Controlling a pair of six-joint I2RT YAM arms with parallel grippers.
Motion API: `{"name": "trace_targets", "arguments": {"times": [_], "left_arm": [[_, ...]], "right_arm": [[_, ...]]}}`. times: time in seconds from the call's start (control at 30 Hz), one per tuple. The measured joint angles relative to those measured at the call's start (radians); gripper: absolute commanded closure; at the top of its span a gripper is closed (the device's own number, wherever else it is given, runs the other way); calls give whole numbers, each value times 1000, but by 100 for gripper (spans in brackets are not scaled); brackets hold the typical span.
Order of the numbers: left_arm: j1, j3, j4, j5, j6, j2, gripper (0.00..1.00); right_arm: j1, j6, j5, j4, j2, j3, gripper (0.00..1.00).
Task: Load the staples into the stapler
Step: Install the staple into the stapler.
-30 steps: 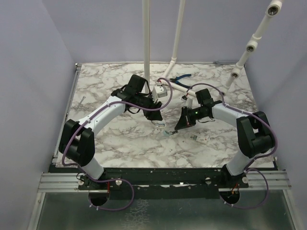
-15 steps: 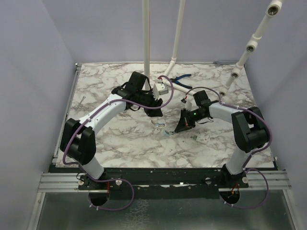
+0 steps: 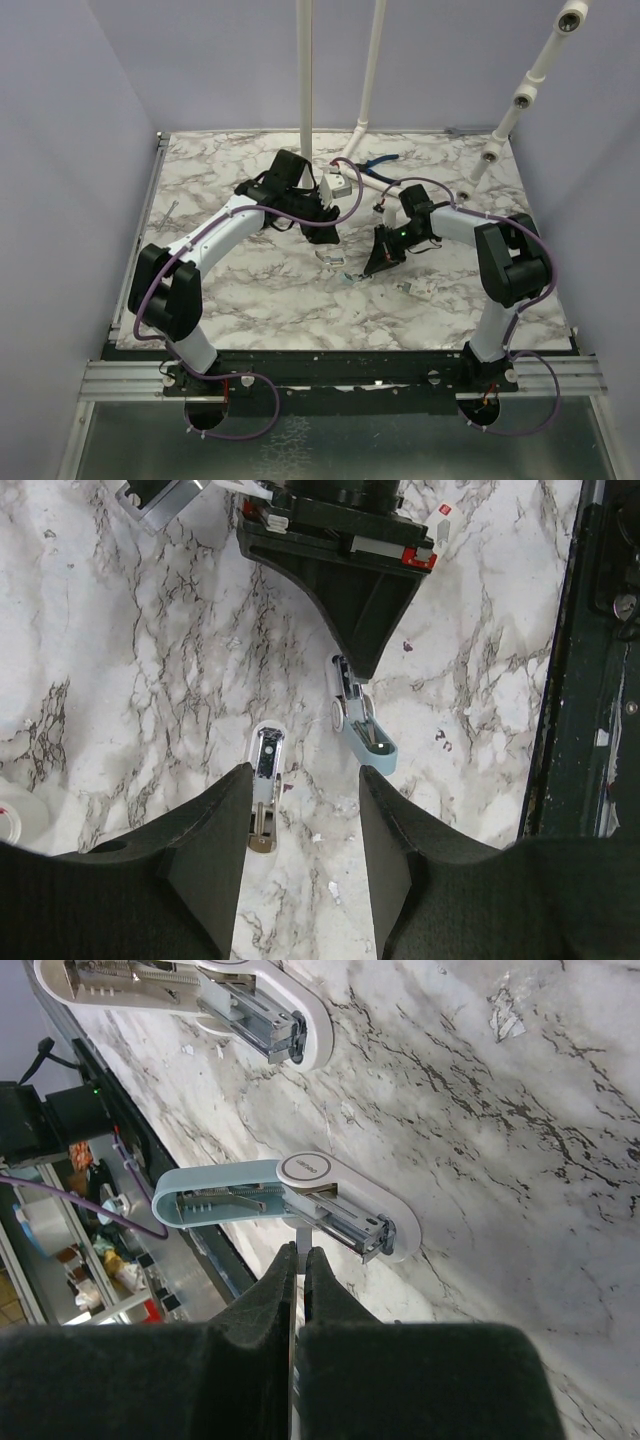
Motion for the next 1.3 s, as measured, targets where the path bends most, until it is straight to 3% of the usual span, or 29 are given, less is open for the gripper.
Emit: {"name": "trace_targets", "arguments": {"times": [1.3], "left_arm": [[0, 27, -6, 15, -6, 11, 52]], "right_arm": [[0, 1, 12, -34, 61, 40, 99]]}}
